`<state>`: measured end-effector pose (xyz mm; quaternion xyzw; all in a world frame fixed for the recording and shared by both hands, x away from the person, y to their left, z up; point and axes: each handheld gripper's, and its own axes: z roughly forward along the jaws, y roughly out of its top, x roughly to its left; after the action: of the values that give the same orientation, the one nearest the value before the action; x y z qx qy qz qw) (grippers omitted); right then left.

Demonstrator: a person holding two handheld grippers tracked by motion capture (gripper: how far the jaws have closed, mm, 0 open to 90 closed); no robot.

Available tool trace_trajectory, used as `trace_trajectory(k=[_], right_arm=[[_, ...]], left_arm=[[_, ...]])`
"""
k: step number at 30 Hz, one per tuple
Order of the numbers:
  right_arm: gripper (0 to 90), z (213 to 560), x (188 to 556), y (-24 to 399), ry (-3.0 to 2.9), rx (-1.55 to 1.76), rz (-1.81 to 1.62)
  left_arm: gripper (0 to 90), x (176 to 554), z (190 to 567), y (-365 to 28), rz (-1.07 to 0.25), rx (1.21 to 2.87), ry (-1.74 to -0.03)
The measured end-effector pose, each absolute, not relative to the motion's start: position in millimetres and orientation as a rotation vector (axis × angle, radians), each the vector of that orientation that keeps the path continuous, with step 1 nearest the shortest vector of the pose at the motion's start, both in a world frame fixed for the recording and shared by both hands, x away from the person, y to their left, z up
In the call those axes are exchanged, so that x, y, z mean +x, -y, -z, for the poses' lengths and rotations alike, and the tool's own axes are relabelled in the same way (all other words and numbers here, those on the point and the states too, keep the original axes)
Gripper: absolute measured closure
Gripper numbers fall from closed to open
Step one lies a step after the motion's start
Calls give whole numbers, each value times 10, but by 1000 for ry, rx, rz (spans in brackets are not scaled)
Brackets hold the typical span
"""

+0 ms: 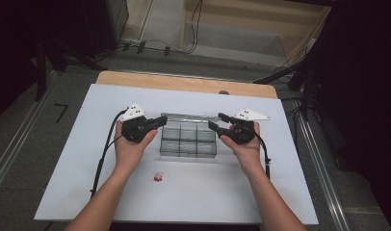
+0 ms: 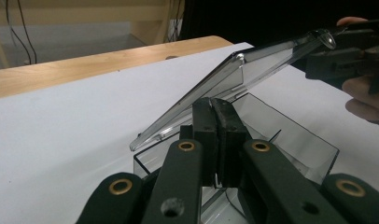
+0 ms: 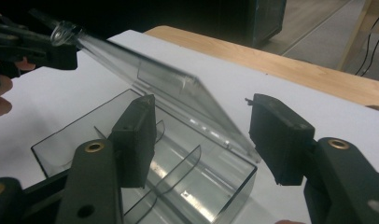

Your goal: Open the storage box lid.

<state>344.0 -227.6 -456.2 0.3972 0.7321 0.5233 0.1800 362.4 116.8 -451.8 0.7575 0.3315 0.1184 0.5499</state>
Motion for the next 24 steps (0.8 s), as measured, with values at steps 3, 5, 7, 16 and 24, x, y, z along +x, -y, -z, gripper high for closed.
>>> trace_trajectory(k=[3,5,7,16,24], right_arm=[[426,4524,3484,2274,-2062,1110,-1486],[442,4501,3498,2261,-2061,1101,-1481],[462,4485,3498,2249,-2061,1092,-1488],[533,4472,3535,2235,-2051,1090,-1497],[553,4447,3596,2247,-2048,1112,-1494]], left_arm=[[865,3621,4516,-1173,-277,1794,-779],[867,3619,4500,-1200,-241,1783,-773],[868,3602,4475,-1220,-236,1779,-765],[611,3658,4484,-1331,-273,1787,-800],[452,3909,4696,-1269,-323,1788,-848]])
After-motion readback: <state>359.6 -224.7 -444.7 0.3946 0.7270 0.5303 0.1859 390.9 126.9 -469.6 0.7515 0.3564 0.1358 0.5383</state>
